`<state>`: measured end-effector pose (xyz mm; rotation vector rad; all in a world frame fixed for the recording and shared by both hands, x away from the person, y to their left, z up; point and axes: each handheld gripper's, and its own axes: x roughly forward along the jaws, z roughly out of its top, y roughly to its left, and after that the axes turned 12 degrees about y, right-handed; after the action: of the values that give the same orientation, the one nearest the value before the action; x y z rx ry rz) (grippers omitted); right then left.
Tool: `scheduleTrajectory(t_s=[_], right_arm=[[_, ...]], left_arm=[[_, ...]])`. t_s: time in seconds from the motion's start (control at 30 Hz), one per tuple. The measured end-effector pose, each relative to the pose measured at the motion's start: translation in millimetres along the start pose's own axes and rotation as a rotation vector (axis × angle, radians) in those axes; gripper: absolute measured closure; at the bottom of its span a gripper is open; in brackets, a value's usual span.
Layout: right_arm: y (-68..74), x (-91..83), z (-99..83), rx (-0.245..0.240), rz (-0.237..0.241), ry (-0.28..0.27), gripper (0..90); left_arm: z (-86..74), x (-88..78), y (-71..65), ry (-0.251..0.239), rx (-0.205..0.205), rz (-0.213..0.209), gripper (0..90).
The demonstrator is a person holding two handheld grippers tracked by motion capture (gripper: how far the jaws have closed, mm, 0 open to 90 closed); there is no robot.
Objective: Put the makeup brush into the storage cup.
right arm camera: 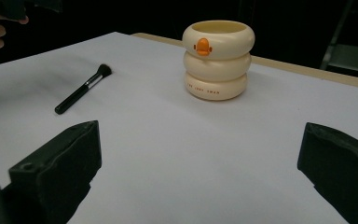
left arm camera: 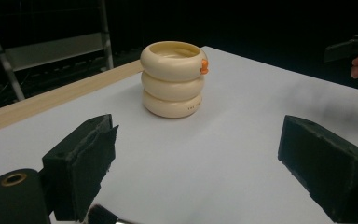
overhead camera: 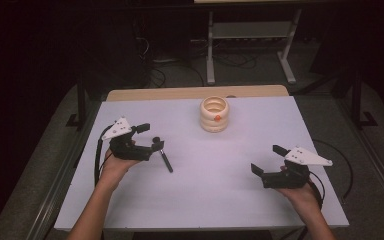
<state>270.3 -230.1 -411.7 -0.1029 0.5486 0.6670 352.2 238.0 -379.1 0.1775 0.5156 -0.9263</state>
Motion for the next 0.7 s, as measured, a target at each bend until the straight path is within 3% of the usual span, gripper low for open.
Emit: scheduleTrajectory(t_s=[0.7], right_arm=[[-1.0, -1.8, -0.3, 0.009, -0.002, -0.008, 0.0]], left_arm=[[12.8, 16.0, 7.8, -0.009, -0.001, 0.007, 10.4]])
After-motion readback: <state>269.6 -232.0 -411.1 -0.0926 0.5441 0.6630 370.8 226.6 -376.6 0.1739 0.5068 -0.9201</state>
